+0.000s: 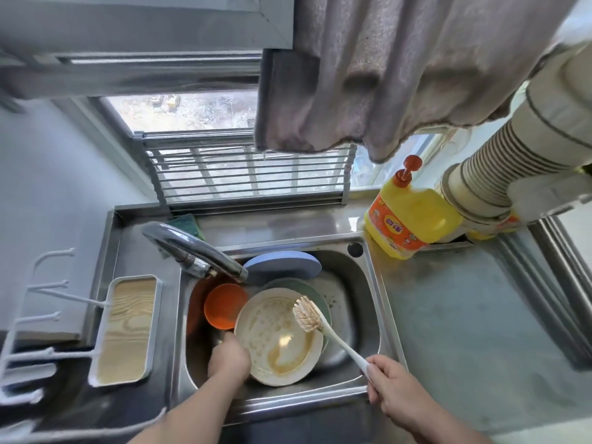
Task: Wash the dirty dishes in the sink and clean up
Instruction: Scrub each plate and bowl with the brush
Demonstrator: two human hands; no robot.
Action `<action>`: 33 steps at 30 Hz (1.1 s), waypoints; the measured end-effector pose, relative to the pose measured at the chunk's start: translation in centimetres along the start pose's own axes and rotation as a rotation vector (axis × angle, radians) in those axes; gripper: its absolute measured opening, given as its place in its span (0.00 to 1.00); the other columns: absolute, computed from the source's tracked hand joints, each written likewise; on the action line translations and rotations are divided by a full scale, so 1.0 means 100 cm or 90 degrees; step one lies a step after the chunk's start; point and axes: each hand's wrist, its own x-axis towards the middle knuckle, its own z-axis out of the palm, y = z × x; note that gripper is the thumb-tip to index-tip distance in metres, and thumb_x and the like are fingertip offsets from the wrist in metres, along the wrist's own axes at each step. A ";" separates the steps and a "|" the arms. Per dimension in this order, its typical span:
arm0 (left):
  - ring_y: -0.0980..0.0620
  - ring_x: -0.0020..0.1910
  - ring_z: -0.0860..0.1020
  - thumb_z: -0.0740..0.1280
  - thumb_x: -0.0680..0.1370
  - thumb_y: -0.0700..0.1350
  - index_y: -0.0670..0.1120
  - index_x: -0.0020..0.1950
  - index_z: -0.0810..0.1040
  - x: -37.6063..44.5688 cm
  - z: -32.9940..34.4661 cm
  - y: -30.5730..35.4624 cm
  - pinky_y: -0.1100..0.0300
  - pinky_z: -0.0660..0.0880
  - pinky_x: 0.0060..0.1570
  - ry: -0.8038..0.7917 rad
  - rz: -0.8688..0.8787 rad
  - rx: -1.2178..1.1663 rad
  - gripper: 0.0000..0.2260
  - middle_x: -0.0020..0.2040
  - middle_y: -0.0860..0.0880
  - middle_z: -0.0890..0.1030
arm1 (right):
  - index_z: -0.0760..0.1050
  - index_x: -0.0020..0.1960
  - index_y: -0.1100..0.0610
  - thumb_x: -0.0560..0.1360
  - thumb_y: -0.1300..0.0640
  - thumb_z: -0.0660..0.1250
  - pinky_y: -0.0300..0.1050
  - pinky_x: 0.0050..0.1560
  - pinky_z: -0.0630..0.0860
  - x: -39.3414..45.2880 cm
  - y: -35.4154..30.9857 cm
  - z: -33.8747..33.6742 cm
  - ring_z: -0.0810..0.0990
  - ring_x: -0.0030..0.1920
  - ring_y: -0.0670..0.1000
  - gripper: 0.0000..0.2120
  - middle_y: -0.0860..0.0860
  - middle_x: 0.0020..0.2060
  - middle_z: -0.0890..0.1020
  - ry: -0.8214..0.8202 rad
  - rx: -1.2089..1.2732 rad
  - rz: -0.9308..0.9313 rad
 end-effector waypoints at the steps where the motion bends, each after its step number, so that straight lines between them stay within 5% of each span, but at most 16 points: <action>1: 0.38 0.55 0.81 0.56 0.80 0.42 0.45 0.67 0.73 -0.001 -0.004 0.004 0.48 0.81 0.56 0.005 0.013 0.019 0.16 0.60 0.40 0.80 | 0.74 0.46 0.57 0.86 0.58 0.57 0.37 0.27 0.64 -0.001 -0.002 0.001 0.67 0.23 0.45 0.12 0.50 0.27 0.77 0.005 -0.002 -0.002; 9: 0.41 0.54 0.80 0.55 0.84 0.39 0.42 0.64 0.79 0.020 -0.024 0.015 0.52 0.75 0.49 0.065 0.051 0.098 0.16 0.55 0.44 0.80 | 0.75 0.48 0.61 0.86 0.59 0.59 0.36 0.30 0.67 -0.012 -0.005 0.005 0.70 0.25 0.45 0.11 0.52 0.28 0.78 0.029 0.004 -0.026; 14: 0.44 0.49 0.78 0.56 0.84 0.40 0.42 0.70 0.65 0.015 -0.029 0.024 0.51 0.73 0.42 0.088 0.137 0.191 0.14 0.59 0.41 0.79 | 0.76 0.47 0.58 0.86 0.56 0.59 0.38 0.31 0.67 -0.013 0.001 0.008 0.69 0.25 0.44 0.11 0.51 0.28 0.79 0.035 0.008 -0.014; 23: 0.41 0.56 0.82 0.57 0.84 0.37 0.40 0.67 0.74 0.021 -0.028 0.021 0.51 0.78 0.47 0.079 0.085 0.211 0.13 0.59 0.42 0.81 | 0.75 0.48 0.58 0.86 0.55 0.59 0.37 0.31 0.66 -0.005 0.003 0.015 0.68 0.24 0.43 0.11 0.50 0.28 0.79 0.013 -0.013 -0.026; 33: 0.42 0.61 0.82 0.63 0.81 0.38 0.40 0.67 0.78 0.023 0.041 0.042 0.52 0.80 0.57 -0.012 0.024 0.070 0.14 0.62 0.41 0.82 | 0.76 0.50 0.60 0.86 0.56 0.58 0.39 0.33 0.68 0.004 0.011 -0.004 0.70 0.26 0.45 0.11 0.50 0.29 0.80 0.039 -0.029 -0.009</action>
